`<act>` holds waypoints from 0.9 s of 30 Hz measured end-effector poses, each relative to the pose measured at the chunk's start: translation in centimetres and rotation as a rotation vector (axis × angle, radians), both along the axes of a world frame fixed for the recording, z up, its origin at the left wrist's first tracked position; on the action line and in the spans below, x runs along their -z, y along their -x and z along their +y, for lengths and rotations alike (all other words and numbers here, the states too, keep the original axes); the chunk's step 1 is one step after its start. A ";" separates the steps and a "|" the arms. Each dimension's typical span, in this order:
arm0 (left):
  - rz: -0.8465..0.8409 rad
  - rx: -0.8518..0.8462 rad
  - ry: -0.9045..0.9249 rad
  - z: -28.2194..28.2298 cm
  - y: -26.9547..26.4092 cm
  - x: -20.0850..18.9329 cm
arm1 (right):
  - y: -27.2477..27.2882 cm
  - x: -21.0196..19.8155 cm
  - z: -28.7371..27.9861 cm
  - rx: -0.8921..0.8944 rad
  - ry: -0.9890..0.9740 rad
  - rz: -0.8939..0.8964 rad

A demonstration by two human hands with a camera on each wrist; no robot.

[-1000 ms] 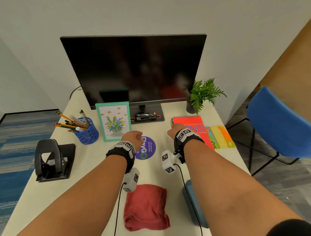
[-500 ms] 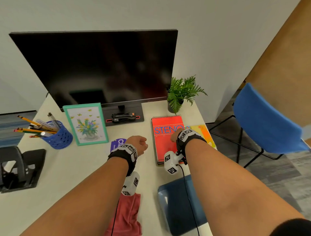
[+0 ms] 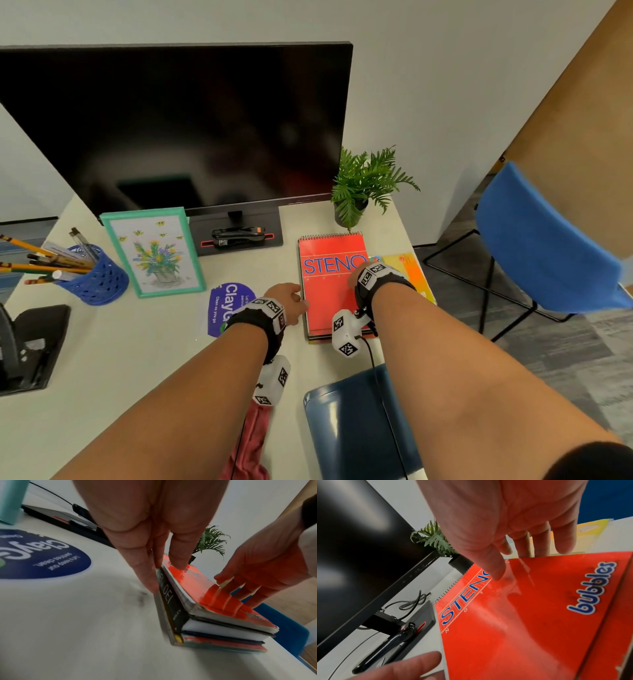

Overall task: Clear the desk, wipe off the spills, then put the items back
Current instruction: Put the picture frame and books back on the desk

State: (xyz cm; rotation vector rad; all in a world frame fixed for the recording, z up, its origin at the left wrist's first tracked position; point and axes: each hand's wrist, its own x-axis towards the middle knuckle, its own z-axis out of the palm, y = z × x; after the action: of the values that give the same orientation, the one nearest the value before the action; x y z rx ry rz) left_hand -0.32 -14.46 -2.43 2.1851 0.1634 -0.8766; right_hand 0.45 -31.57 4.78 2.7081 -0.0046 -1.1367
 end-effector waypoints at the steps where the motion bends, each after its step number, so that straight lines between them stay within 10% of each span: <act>1: -0.001 0.001 0.002 -0.1 0.0 0.1 | 0.0 0.0 -0.1 -0.023 0.008 0.003; 27: 0.094 -0.184 0.054 2.1 -0.2 -0.2 | 0.0 1.0 2.0 -0.046 -0.001 -0.015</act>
State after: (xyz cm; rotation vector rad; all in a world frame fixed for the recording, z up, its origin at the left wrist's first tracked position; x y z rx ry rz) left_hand -0.15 -12.32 -2.23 2.0429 0.3762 -0.8685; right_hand 0.40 -29.55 3.81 2.7030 0.0565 -1.1042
